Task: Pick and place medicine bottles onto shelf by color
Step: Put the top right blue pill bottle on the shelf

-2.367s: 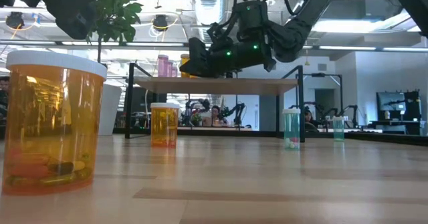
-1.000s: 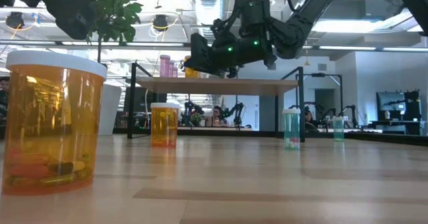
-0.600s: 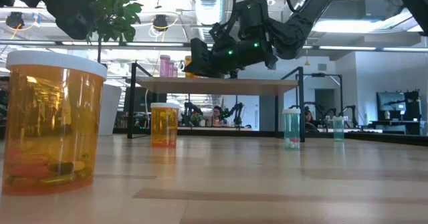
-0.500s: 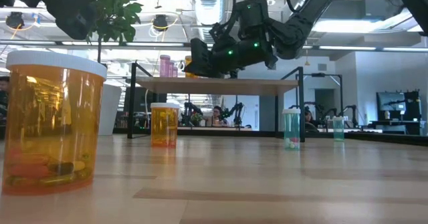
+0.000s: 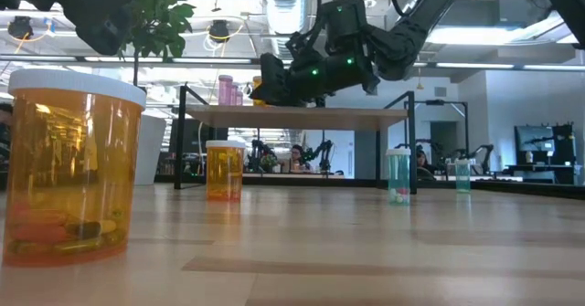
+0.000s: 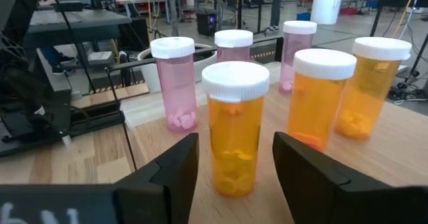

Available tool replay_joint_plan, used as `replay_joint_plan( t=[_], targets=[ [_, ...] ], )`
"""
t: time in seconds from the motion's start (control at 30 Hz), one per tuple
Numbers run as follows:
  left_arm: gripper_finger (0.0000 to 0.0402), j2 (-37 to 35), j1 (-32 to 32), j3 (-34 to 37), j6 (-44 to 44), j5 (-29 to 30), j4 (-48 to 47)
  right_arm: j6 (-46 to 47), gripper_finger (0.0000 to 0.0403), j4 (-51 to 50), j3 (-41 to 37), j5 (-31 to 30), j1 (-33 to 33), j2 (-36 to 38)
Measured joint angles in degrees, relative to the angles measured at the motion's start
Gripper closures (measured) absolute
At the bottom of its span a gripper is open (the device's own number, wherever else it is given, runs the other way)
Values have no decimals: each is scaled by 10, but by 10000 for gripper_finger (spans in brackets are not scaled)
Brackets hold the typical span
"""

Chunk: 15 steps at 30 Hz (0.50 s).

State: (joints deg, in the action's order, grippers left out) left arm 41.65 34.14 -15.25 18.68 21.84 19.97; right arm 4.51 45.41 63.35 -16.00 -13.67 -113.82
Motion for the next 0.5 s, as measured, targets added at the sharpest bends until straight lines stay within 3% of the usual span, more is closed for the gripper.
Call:
replay_joint_plan(
  t=[0.5],
  targets=[
    [210,0,0,0,0,0,1,3,182,-209,0,-9,6,108]
  ],
)
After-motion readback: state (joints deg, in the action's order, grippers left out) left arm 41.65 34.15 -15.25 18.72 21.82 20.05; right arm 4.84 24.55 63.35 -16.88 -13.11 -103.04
